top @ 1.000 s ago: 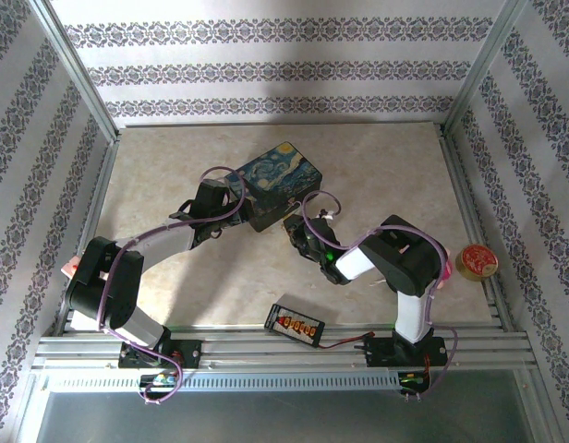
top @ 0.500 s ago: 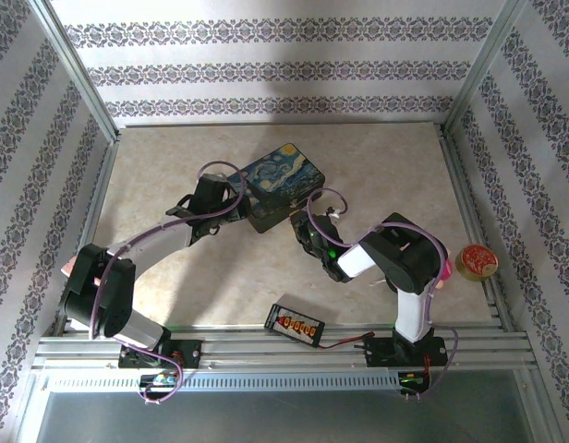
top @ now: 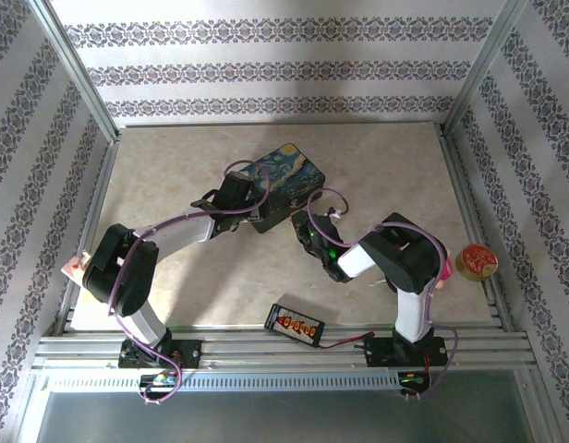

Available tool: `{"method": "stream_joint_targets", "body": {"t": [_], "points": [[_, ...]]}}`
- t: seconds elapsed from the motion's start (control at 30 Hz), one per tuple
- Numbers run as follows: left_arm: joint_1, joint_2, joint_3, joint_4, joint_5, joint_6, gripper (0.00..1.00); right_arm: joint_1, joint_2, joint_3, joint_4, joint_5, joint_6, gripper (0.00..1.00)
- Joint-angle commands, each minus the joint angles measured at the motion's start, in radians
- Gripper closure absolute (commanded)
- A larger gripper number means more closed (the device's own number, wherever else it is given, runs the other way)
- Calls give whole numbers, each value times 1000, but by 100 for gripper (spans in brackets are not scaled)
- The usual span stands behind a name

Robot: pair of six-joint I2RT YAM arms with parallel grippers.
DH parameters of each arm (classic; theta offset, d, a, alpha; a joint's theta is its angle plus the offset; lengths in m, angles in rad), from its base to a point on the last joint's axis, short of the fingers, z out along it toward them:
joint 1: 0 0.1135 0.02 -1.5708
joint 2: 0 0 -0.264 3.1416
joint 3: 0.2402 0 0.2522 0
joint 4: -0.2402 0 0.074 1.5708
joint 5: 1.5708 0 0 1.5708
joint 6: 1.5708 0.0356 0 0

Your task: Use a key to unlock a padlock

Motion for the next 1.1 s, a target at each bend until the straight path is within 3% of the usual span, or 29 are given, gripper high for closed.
{"method": "stream_joint_targets", "body": {"t": [0.0,0.7,0.9,1.07], "points": [[-4,15,14,-16,-21,19,33,-15,9,-20,44,35,5,99],[75,-24,-64,-24,-62,23,34,-34,-76,-70,2,7,-63,99],[132,-49,-81,-26,-56,40,34,-21,-199,-140,-71,24,-114,99],[173,-69,-89,-27,-62,43,34,-9,-407,-174,-325,45,-213,99]]}}
